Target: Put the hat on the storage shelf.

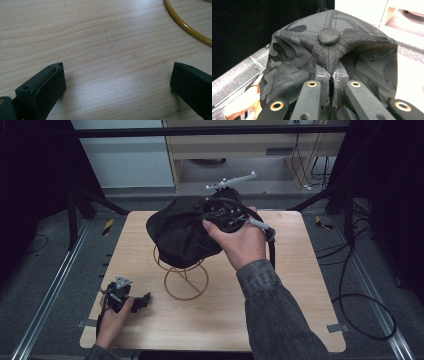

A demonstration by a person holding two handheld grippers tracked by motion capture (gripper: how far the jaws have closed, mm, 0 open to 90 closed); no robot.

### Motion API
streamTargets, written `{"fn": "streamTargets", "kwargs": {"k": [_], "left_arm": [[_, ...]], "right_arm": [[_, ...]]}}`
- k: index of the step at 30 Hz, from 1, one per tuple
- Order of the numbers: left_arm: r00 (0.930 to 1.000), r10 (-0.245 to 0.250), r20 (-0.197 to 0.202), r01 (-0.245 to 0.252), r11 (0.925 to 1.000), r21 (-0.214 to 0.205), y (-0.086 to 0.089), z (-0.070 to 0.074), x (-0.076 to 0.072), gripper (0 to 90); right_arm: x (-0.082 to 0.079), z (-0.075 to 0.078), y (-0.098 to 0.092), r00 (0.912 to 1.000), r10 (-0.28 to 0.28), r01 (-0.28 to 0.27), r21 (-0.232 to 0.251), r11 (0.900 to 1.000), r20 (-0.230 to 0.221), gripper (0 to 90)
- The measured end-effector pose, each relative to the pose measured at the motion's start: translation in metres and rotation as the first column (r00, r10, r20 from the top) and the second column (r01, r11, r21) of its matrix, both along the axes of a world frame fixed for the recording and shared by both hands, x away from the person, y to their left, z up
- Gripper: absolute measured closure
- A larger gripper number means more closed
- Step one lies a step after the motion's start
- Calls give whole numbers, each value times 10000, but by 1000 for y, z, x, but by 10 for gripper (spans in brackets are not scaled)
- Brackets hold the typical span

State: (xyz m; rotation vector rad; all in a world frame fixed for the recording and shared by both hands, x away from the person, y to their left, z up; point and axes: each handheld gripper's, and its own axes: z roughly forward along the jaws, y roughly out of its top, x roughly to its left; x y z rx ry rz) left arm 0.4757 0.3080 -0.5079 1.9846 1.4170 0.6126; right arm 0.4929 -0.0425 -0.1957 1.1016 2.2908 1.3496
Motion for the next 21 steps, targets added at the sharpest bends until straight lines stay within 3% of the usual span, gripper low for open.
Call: {"fn": "streamTargets", "kwargs": {"k": [11, 21], "left_arm": [[10000, 20, -1, -20, 10000, -6, 0, 0, 0, 0], [10000, 25, 9, -25, 10000, -6, 0, 0, 0, 0]], "right_arm": [[-2, -4, 3, 9997, 220, -221, 268, 9994, 41, 860], [6, -25, 10, 9992, 302, -297, 203, 9994, -260, 858]]}}
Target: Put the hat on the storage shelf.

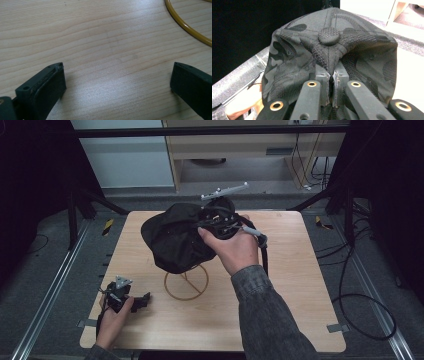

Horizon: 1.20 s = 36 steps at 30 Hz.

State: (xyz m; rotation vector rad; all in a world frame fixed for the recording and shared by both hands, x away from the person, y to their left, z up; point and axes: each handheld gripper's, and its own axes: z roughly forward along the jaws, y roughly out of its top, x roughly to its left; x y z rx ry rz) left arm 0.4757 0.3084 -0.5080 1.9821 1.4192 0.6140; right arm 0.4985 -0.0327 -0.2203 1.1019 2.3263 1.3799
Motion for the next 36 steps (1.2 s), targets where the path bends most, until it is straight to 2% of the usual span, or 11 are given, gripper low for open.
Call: {"fn": "streamTargets", "kwargs": {"k": [22, 30, 33, 36], "left_arm": [[10000, 9, -4, -9, 10000, -13, 0, 0, 0, 0], [10000, 9, -4, -9, 10000, -14, 0, 0, 0, 0], [10000, -20, -24, 20, 10000, 8, 0, 0, 0, 0], [10000, -24, -29, 24, 10000, 7, 0, 0, 0, 0]], "right_arm": [[4, -21, 3, 9986, 152, -168, -303, 9994, -507, 852], [6, -29, 4, 9979, 112, -139, -434, 9990, -636, 851], [7, -34, 6, 9979, 88, -129, -641, 9979, -637, 849], [8, -37, 7, 9977, 95, -135, -600, 9981, -674, 849]]}}
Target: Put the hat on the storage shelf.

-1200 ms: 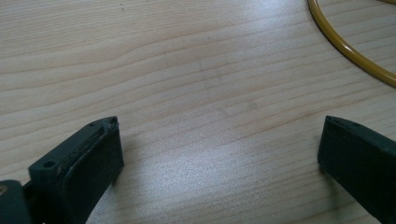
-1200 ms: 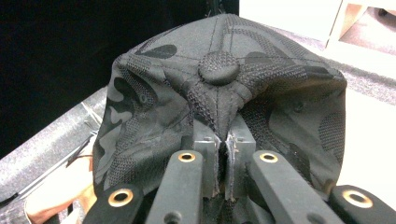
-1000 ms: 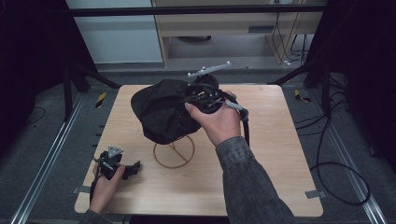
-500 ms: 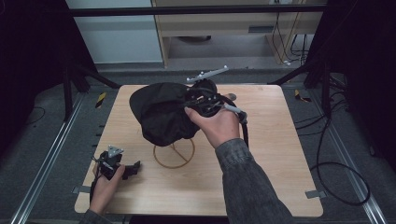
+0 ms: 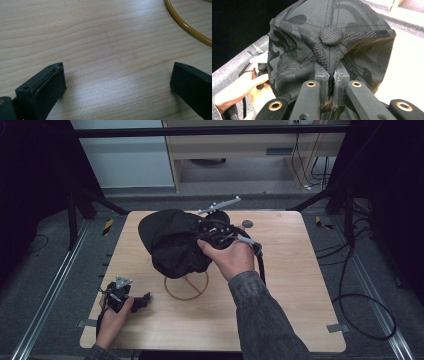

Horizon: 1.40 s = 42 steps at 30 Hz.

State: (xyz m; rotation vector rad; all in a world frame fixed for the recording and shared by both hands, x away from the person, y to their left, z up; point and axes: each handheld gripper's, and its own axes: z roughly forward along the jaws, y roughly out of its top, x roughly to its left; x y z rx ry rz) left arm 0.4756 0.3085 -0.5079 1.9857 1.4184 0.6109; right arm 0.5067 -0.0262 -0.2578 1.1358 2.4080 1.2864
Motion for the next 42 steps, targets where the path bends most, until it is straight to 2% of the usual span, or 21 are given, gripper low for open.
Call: {"fn": "streamTargets", "kwargs": {"k": [17, 42], "left_arm": [[10000, 24, 20, -24, 10000, -18, 0, 0, 0, 0], [10000, -4, 4, 4, 10000, 8, 0, 0, 0, 0]], "right_arm": [[7, -10, 18, 9999, -80, 84, -554, 9984, 82, 832], [13, -14, 25, 9998, -180, 187, -672, 9976, 110, 779]]}}
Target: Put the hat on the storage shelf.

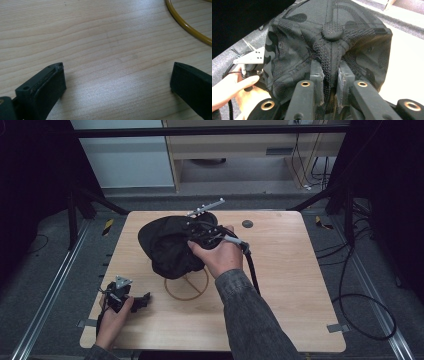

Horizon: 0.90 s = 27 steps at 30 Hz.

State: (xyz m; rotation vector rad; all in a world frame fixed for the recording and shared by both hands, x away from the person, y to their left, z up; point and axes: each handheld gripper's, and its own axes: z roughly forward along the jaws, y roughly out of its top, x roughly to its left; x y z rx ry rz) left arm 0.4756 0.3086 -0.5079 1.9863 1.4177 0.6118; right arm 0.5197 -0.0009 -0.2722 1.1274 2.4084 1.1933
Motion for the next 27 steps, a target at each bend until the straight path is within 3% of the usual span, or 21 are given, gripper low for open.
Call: {"fn": "streamTargets", "kwargs": {"k": [19, 27], "left_arm": [[10000, 17, 10, -16, 10000, -15, 0, 0, 0, 0], [10000, 19, 12, -19, 10000, -16, 0, 0, 0, 0]], "right_arm": [[4, -1, 2, 10000, -40, 41, 107, 9999, -91, 726], [2, 1, -2, 9999, -120, 122, 152, 9998, -116, 652]]}}
